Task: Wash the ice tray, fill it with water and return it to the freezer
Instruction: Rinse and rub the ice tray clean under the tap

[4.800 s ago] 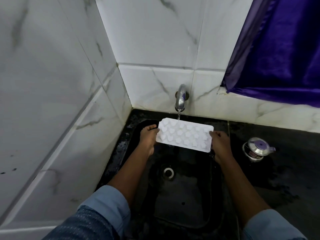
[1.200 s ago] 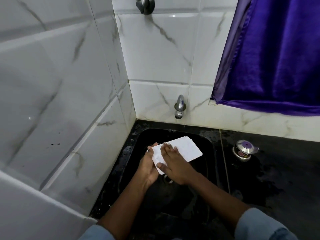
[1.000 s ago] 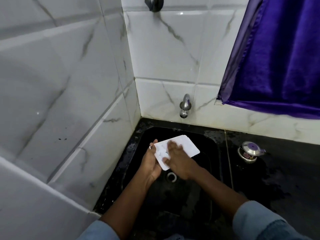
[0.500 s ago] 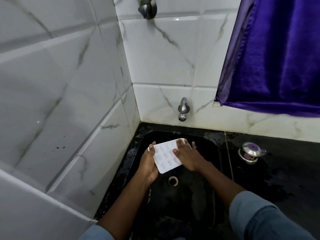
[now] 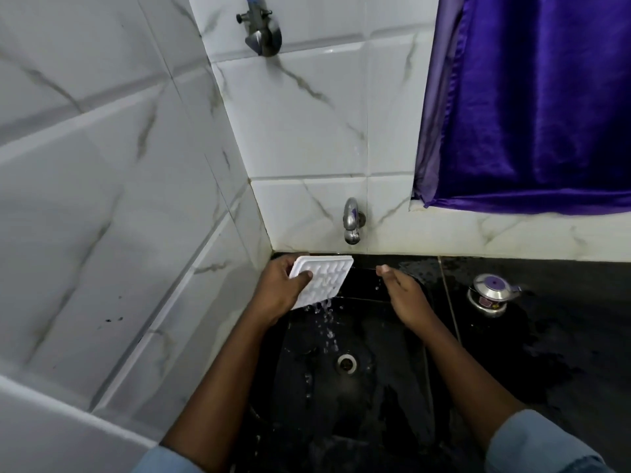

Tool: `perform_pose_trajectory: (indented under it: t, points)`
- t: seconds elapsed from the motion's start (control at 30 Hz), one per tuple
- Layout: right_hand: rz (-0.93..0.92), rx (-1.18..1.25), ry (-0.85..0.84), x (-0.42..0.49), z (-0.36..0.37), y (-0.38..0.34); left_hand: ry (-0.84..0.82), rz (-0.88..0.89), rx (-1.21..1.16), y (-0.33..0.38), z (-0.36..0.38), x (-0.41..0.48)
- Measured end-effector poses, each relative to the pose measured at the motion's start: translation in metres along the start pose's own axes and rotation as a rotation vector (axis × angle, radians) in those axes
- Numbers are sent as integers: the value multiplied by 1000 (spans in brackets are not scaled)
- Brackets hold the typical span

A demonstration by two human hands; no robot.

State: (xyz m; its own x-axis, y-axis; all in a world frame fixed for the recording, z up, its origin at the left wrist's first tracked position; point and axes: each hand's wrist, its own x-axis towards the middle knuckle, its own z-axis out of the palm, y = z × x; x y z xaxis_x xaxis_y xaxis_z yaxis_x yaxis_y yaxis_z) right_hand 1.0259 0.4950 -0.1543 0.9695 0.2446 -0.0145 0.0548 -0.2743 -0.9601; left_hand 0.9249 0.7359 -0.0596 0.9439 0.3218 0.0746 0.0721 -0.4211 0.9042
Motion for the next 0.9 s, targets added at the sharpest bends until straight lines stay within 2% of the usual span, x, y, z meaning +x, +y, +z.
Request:
perform_pose_trajectory:
  t: [0.1, 0.27, 0.5, 0.6, 0.73, 0.8, 0.83, 0.9]
  points:
    - [-7, 132, 49, -5, -3, -4, -19, 101, 101, 25, -18, -5]
    - [3, 220, 40, -11, -6, -20, -23, 193, 162, 74, -38, -20]
    - [-95, 315, 74, -14, -12, -44, -24, 317, 257, 119, -60, -45]
    - [-215, 189, 27, -16, -18, -52, -39, 326, 308, 117, -58, -53]
    - [-384, 42, -125, -16, -25, -74, -107, 311, 199, 102, -52, -56]
    - [-469, -81, -118, -11, -29, -83, -148, 319, 164, 93, -52, -56]
    - [-498, -153, -88, -8, -31, -86, -161, 329, 211, 85, -53, -55]
    - [-594, -291, 10, -4, -37, -89, -122, 378, 455, 68, -55, -50]
